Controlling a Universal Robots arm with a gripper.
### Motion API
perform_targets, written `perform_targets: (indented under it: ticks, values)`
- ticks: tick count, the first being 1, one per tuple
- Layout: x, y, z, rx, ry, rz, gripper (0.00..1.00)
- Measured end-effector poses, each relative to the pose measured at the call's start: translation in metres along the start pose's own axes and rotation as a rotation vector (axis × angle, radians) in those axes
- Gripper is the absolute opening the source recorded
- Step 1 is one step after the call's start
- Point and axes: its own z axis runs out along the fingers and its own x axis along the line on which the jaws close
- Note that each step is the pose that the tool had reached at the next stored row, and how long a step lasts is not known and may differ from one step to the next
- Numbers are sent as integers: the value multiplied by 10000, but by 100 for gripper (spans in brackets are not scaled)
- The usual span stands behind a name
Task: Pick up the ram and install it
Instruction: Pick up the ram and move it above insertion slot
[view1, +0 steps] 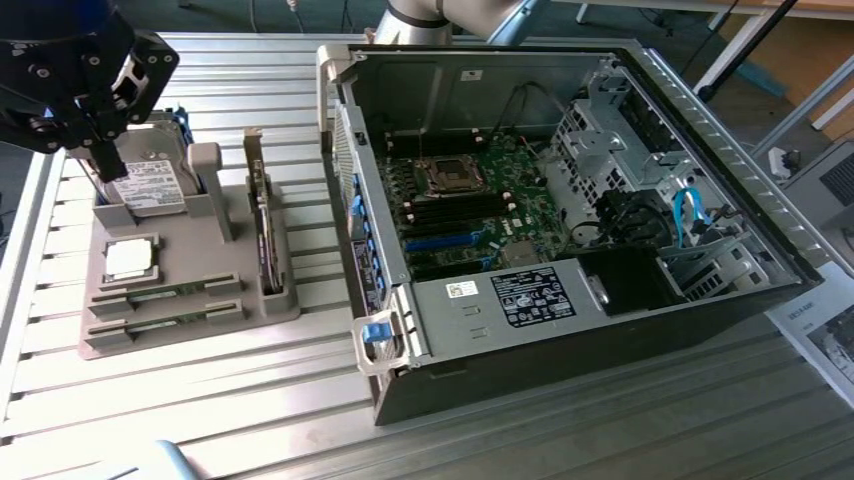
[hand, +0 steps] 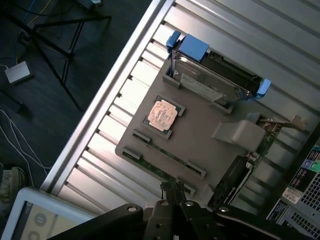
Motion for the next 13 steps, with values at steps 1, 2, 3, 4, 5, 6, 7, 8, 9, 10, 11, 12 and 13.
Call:
perform_targets:
  ticks: [1, 2, 3, 4, 5, 6, 7, 8, 9, 10, 11, 12, 13]
  values:
    - [1, 0, 0, 8, -3, -55, 11]
    - [1, 1, 0, 22, -15, -143, 11]
    - [1, 0, 0, 41, -31, -259, 11]
    - [0, 0, 0, 49, -37, -321, 11]
    - [0, 0, 0, 50, -38, -343, 11]
    - [0, 0, 0, 51, -38, -346, 11]
    - [0, 0, 0, 54, -40, -372, 11]
    - [0, 0, 0, 63, -43, -456, 11]
    - [1, 0, 1, 76, -44, -634, 11]
    - [1, 0, 0, 90, -38, -861, 11]
    - [1, 0, 1, 102, -35, -1066, 11]
    - [1, 0, 0, 117, -29, -1295, 11]
    - [1, -1, 0, 123, -27, -1400, 11]
